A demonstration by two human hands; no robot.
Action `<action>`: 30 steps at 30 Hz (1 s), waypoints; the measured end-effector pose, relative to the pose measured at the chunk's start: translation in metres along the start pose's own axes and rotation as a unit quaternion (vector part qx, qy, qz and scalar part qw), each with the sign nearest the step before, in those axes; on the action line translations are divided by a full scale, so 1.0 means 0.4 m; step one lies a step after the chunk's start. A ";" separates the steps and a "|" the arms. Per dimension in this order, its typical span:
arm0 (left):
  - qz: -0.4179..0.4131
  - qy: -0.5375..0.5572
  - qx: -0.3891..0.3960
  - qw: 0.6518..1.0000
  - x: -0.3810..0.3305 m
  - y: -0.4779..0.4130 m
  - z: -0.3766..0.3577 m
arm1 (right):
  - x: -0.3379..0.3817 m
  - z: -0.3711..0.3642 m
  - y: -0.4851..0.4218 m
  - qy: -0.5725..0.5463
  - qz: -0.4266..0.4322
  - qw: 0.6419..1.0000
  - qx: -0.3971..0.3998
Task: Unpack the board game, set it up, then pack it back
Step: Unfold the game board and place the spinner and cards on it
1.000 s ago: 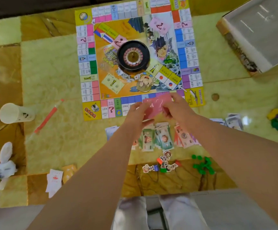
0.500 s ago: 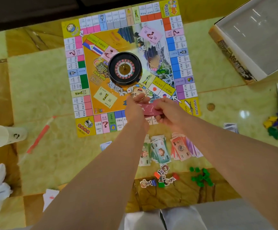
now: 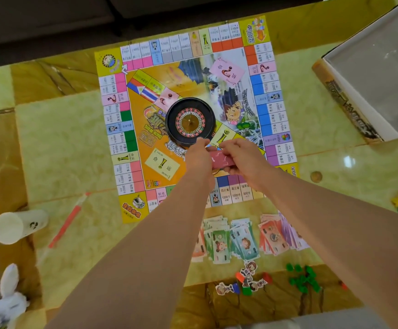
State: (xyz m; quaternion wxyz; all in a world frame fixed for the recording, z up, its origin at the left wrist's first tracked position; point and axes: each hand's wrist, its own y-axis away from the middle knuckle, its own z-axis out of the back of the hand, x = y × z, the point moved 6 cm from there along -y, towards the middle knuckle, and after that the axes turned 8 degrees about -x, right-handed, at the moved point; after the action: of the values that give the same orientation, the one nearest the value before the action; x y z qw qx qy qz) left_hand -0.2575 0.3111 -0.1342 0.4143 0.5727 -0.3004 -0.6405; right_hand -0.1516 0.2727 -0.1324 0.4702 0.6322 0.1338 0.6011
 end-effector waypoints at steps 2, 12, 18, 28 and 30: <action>-0.020 -0.055 0.006 0.998 -0.024 -0.012 -0.007 | 0.016 -0.006 -0.012 0.008 0.002 1.000 -0.008; -0.172 -0.274 0.064 0.944 -0.114 -0.047 -0.075 | 0.107 0.013 -0.085 0.059 0.034 0.996 -0.057; -0.183 -0.192 0.123 0.956 -0.160 -0.046 -0.139 | 0.153 0.049 -0.125 0.014 0.027 0.996 -0.085; -0.178 -0.158 0.167 0.957 -0.188 -0.079 -0.200 | 0.173 0.080 -0.180 -0.021 -0.020 0.998 -0.056; -0.208 -0.179 0.146 0.950 -0.206 -0.092 -0.210 | 0.165 0.086 -0.195 -0.006 -0.021 0.998 -0.063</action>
State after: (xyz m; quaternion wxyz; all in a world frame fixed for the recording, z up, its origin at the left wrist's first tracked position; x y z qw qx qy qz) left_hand -0.1819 0.4082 -0.1395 0.1229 0.5528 -0.3338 -0.7536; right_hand -0.0742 0.3471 -0.1437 0.5223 0.6018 0.1062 0.5948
